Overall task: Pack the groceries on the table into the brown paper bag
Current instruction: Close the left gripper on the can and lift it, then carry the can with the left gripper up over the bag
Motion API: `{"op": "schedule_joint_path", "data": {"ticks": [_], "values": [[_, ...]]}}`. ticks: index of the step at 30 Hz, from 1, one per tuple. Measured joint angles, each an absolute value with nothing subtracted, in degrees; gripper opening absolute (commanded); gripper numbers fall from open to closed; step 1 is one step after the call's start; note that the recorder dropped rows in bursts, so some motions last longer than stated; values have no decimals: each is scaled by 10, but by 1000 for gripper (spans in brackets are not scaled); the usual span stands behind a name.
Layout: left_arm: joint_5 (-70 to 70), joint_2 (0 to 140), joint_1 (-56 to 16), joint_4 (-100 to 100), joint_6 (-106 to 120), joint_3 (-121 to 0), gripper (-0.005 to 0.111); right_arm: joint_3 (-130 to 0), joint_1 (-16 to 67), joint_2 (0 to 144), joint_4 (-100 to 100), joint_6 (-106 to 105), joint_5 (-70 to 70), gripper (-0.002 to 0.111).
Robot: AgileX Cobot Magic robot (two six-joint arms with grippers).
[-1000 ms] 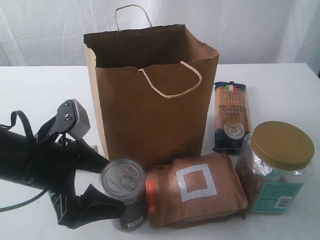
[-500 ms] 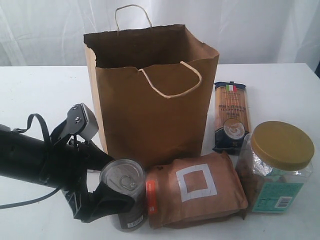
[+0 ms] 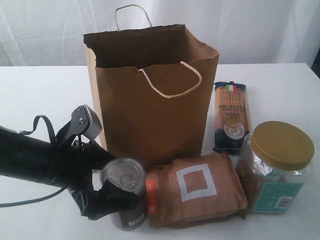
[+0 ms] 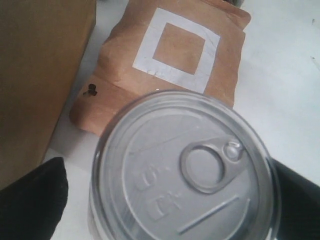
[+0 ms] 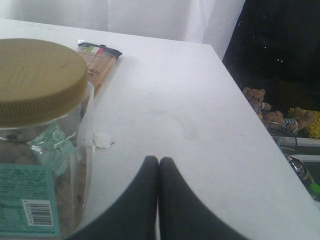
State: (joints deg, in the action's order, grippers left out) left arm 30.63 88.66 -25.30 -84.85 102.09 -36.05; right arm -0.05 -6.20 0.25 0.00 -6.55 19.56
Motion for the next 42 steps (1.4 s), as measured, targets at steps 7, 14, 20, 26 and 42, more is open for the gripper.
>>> {"op": "schedule_joint_path", "data": {"ticks": [7, 14, 20, 26, 42], "values": [[305, 888, -253, -851, 1021, -360, 95, 0, -62, 3, 0, -65, 196, 0], [306, 888, -253, -857, 1016, -360, 48, 0, -62, 3, 0, -65, 196, 0], [317, 888, -253, -857, 1011, -360, 21, 0, -62, 3, 0, -65, 196, 0], [352, 878, -253, -812, 949, -360, 20, 0, -62, 3, 0, -65, 196, 0], [392, 709, -253, -524, 700, -472, 20, 0, -62, 3, 0, -65, 196, 0]]}}
